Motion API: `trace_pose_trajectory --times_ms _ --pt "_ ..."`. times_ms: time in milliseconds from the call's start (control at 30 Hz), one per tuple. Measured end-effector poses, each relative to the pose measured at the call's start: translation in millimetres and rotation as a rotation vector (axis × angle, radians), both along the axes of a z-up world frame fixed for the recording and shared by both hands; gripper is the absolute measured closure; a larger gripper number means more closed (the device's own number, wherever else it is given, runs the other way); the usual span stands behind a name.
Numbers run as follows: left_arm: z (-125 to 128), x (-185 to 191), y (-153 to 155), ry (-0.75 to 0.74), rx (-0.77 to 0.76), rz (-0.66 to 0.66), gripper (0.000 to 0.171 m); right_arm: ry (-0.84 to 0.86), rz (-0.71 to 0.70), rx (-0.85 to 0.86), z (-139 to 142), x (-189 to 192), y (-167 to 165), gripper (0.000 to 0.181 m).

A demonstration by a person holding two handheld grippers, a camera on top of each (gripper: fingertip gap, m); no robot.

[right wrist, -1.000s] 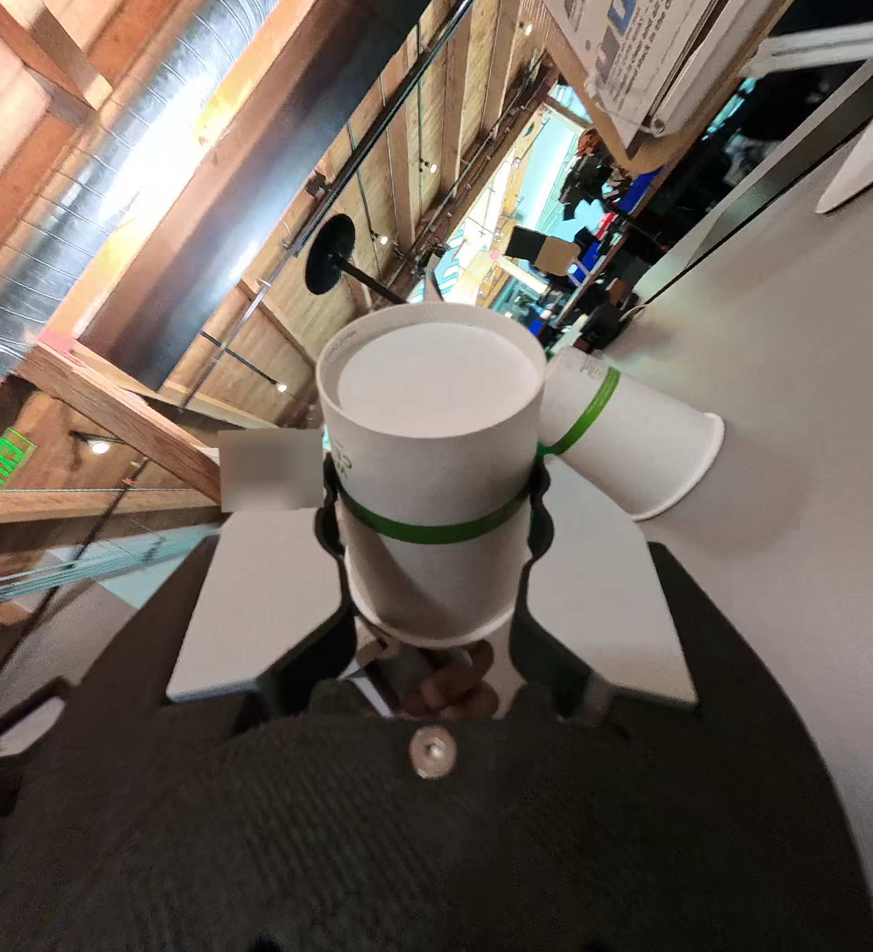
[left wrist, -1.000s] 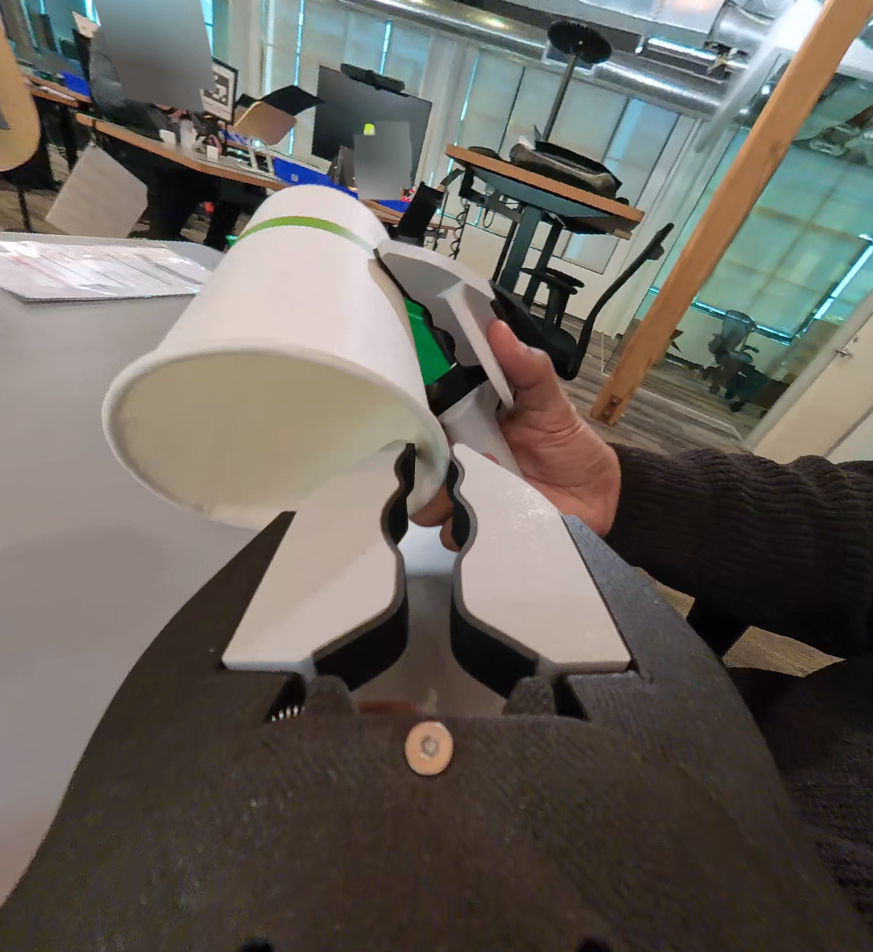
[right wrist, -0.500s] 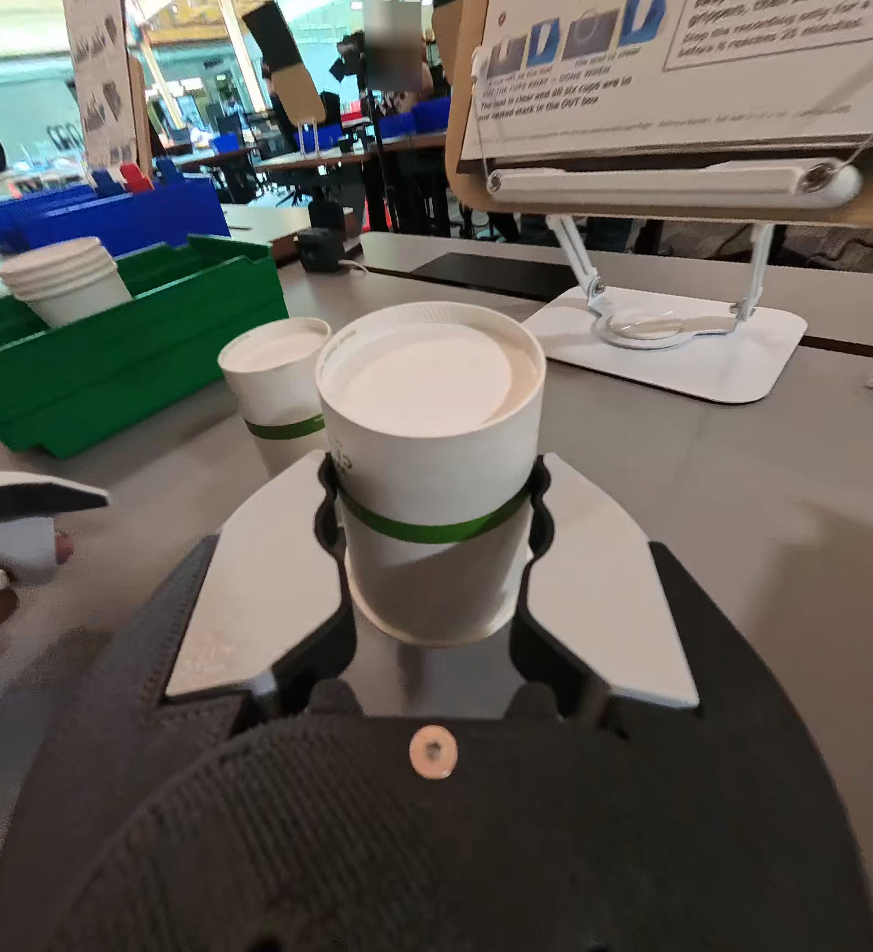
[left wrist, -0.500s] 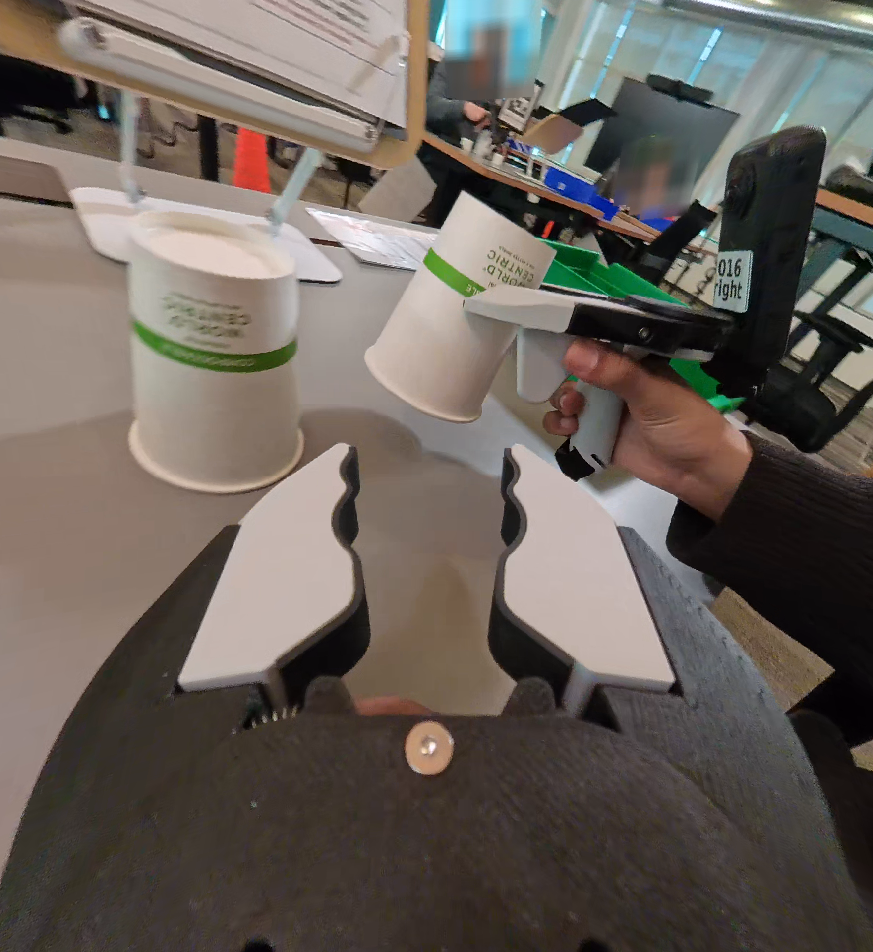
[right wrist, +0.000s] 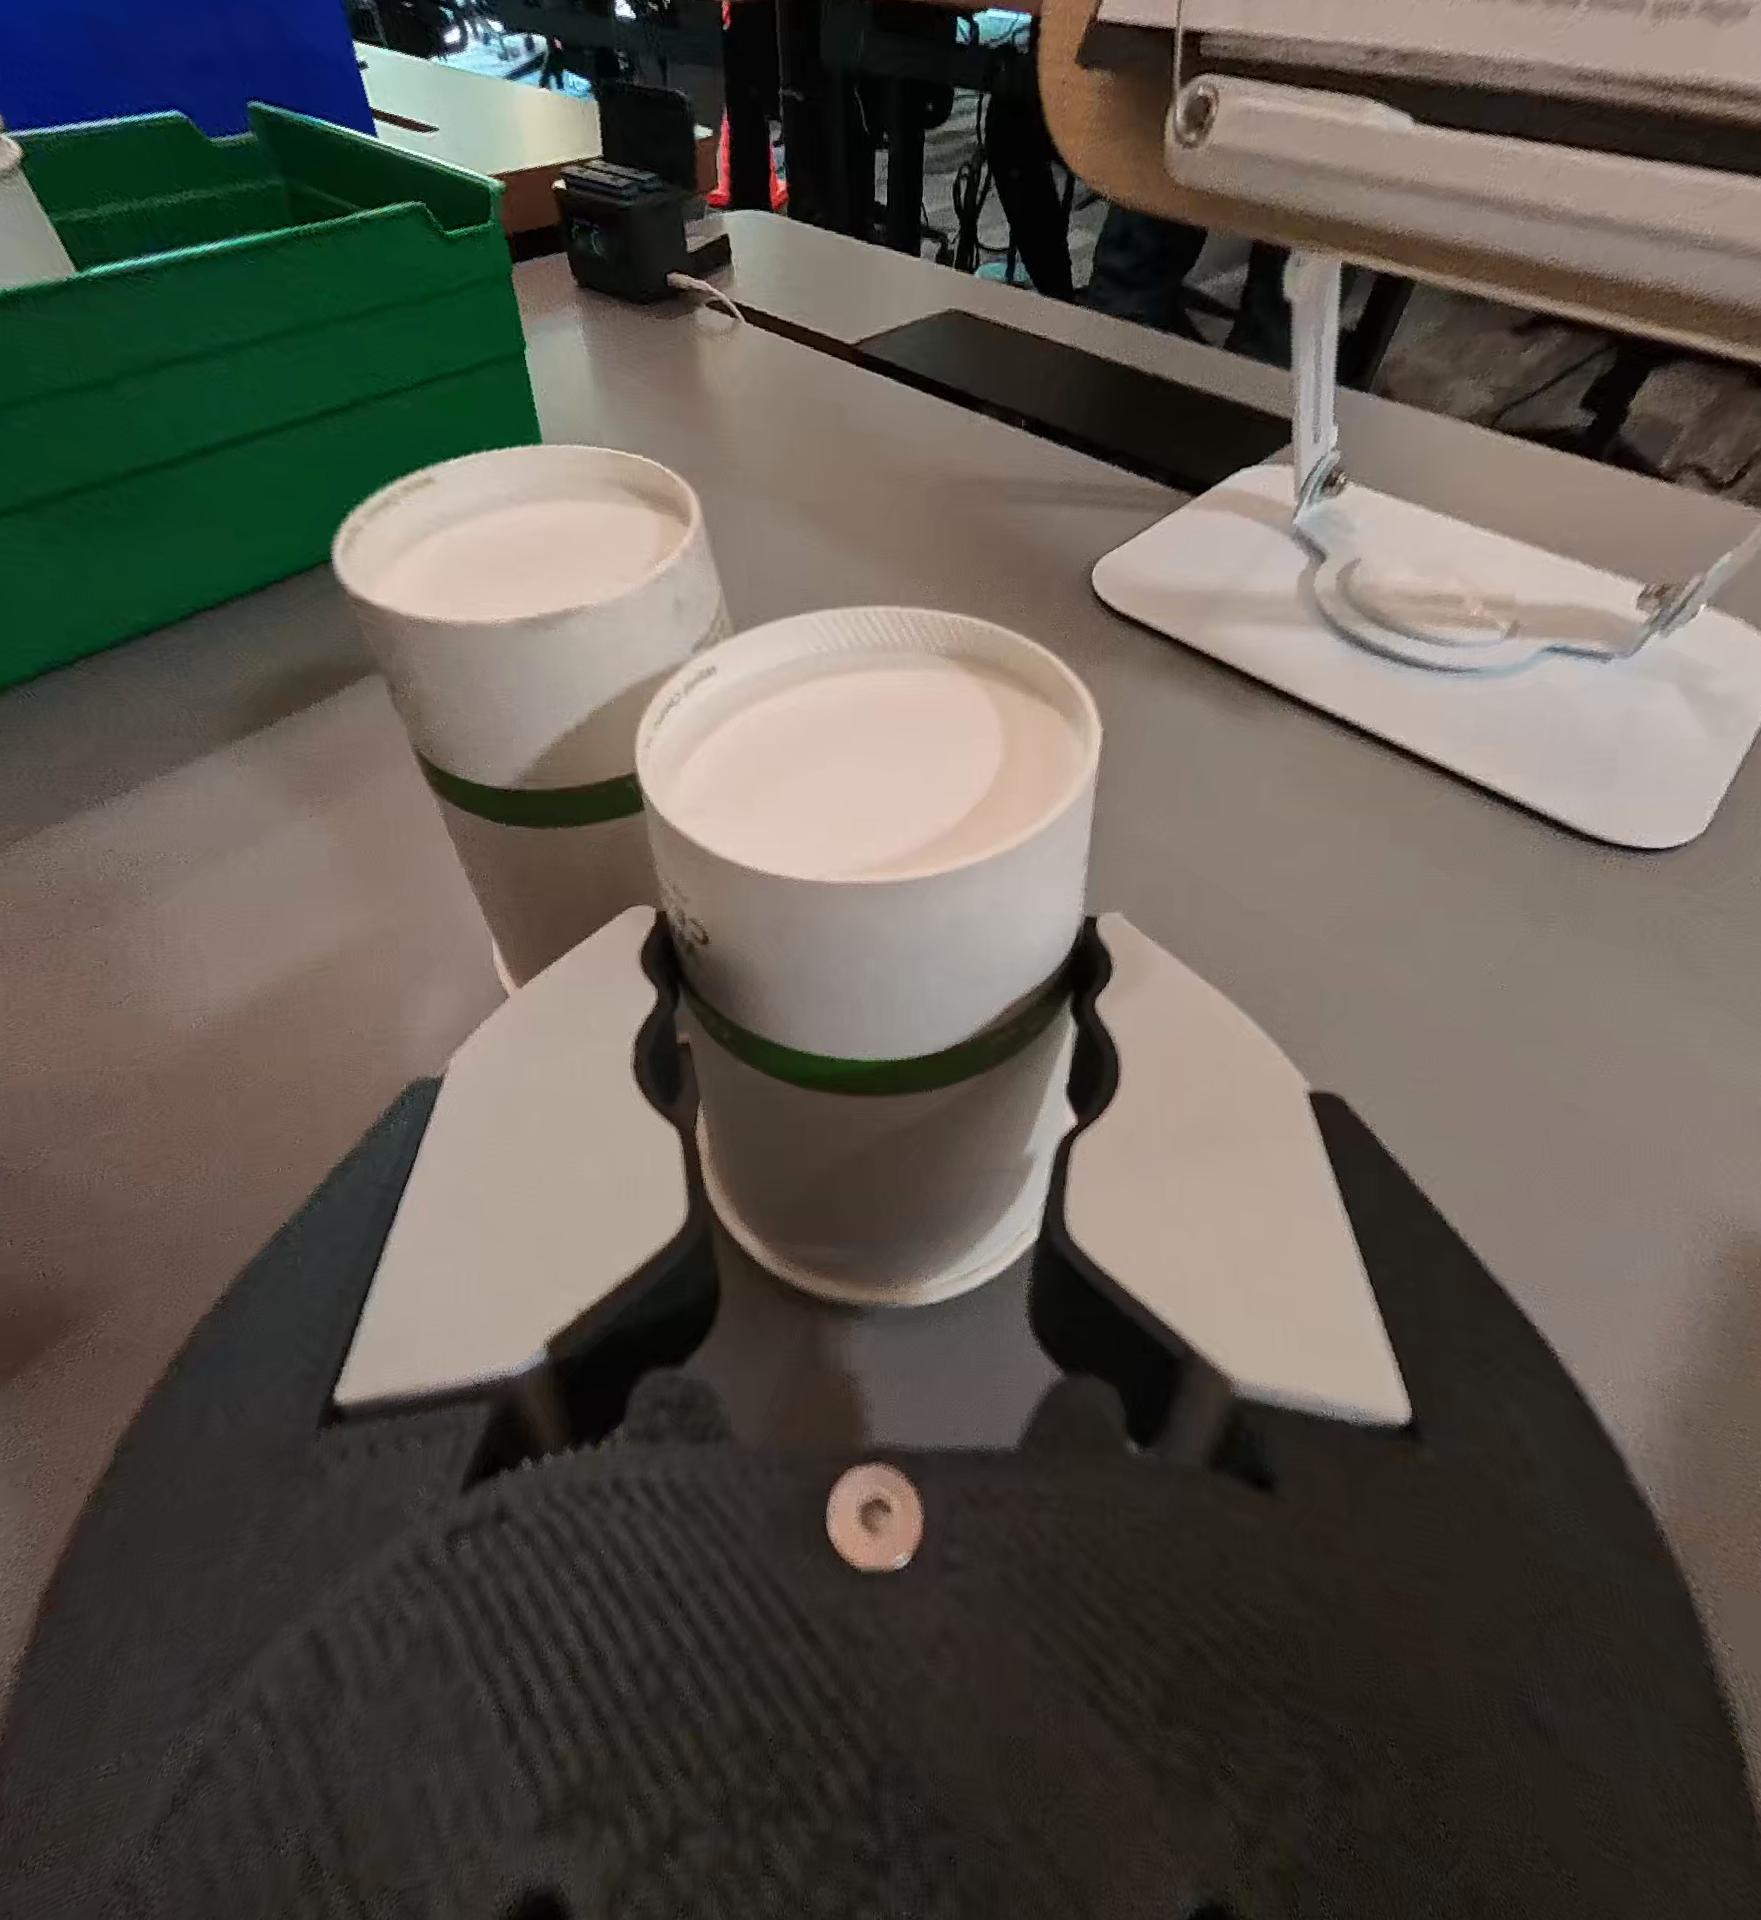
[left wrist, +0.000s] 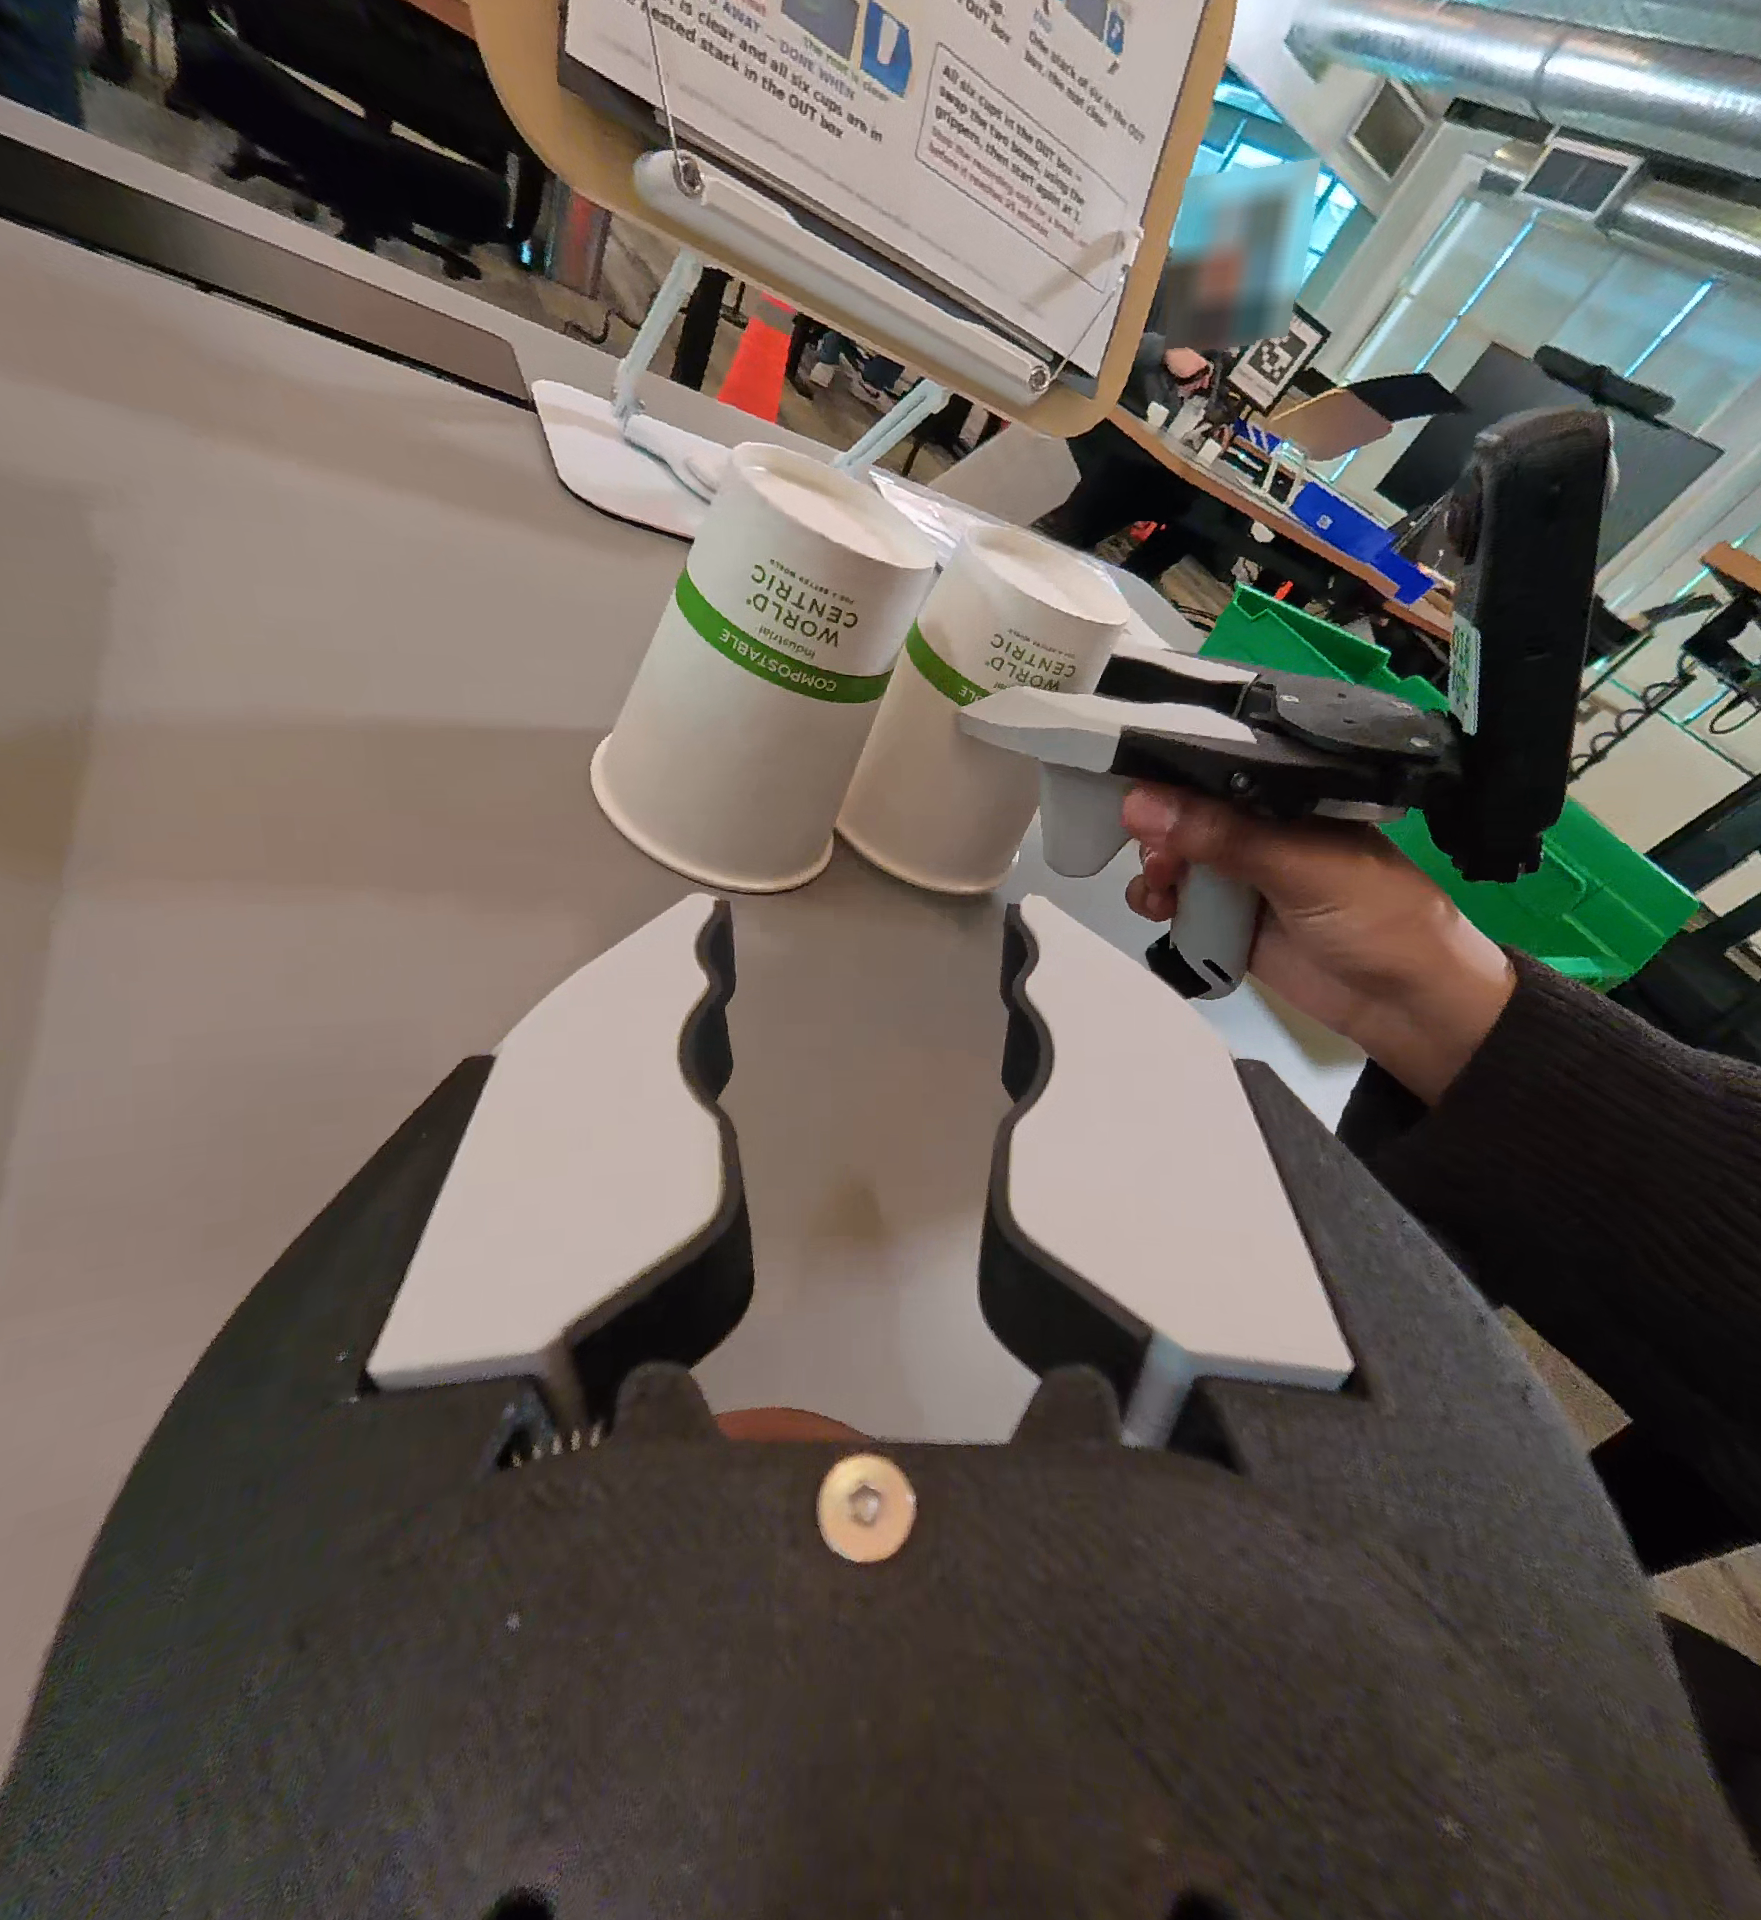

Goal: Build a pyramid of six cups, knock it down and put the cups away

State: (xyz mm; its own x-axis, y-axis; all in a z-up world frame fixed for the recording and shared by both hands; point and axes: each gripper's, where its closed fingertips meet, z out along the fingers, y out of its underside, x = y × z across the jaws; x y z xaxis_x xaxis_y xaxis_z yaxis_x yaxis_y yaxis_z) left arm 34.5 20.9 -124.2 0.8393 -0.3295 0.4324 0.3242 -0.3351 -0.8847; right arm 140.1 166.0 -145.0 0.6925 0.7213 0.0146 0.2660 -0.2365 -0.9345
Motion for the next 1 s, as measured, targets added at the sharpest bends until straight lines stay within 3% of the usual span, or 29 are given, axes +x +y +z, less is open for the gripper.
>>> trace_pose_trajectory --times_ms 1000 --pt "-7.1 4.5 -1.8 0.024 -0.03 -0.021 0.121 0.014 0.002 -0.009 -2.9 -3.3 5.3 0.107"
